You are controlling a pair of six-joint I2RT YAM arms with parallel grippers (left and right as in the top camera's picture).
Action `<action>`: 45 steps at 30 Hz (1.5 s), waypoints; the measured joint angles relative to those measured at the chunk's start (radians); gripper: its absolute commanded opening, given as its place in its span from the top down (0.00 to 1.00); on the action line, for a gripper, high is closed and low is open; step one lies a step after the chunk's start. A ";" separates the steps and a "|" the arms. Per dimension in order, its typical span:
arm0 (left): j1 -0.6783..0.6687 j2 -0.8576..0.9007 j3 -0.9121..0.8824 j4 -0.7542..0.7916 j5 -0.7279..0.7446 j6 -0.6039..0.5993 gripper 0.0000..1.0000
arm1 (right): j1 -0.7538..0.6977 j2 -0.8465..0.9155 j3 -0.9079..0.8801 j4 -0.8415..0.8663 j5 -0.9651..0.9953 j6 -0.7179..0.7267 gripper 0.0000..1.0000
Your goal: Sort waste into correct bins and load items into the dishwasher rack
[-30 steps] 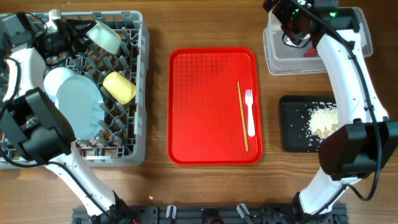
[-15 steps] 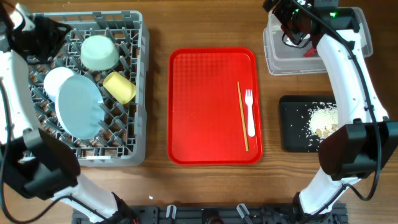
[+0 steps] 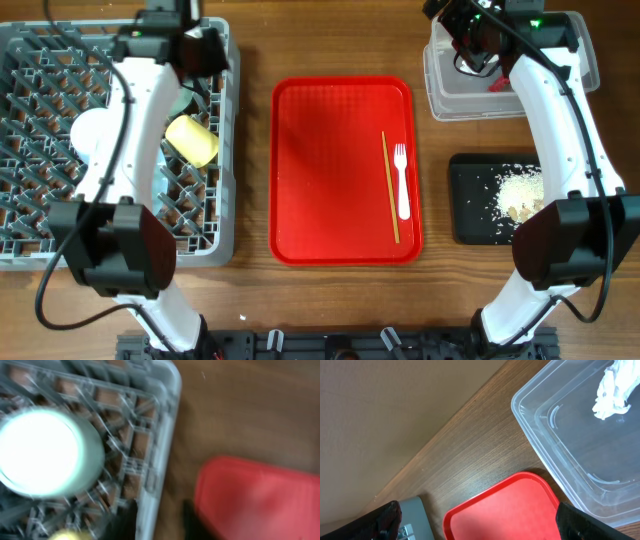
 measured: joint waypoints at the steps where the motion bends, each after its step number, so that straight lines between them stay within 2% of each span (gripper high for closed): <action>1: -0.031 -0.013 0.000 -0.037 0.004 -0.001 0.00 | 0.000 0.000 0.000 0.000 0.000 0.000 0.00; 9: -0.248 -0.140 0.001 -0.326 0.120 0.000 0.00 | 0.000 0.000 0.000 0.000 0.000 0.000 0.00; 12: -0.270 -0.140 0.001 -0.374 0.127 -0.033 0.00 | 0.000 0.000 0.000 0.000 0.000 0.000 0.00; 15: -0.227 -0.147 0.001 -0.407 0.114 -0.132 0.00 | 0.000 0.000 0.000 0.005 0.000 0.012 0.00; 20: -0.074 -0.244 0.000 -0.452 0.169 -0.220 0.00 | 0.000 0.000 0.000 0.030 0.000 0.231 0.00; 24: -0.092 -0.297 0.000 -0.486 0.308 -0.238 0.00 | 0.000 0.000 0.000 0.025 -0.004 0.471 0.00; 28: -0.121 -0.296 0.000 -0.501 0.344 -0.245 0.00 | 0.000 0.000 0.000 0.025 -0.004 0.711 0.00; 32: -0.122 -0.296 0.000 -0.505 0.319 -0.264 0.00 | 0.000 0.000 0.000 0.024 -0.075 0.925 0.00; 35: -0.114 -0.296 0.000 -0.497 0.211 -0.348 0.00 | 0.000 0.000 0.000 0.016 -0.131 0.995 0.00; 37: -0.063 -0.296 0.000 -0.454 0.092 -0.426 0.00 | 0.000 0.000 0.000 -0.028 -0.217 0.983 0.00; 38: -0.029 -0.296 0.000 -0.435 0.060 -0.447 0.00 | 0.000 0.000 0.000 -0.055 -0.253 0.930 0.00; 40: 0.028 -0.296 0.000 -0.405 0.021 -0.470 0.00 | 0.006 0.000 0.000 -0.067 -0.283 0.755 0.00; 42: 0.092 -0.296 0.000 -0.364 -0.022 -0.482 0.00 | 0.021 0.000 0.000 -0.083 -0.300 0.473 0.00; 45: 0.158 -0.296 0.000 -0.322 -0.097 -0.493 0.00 | 0.088 0.000 -0.002 -0.286 -0.232 0.152 0.00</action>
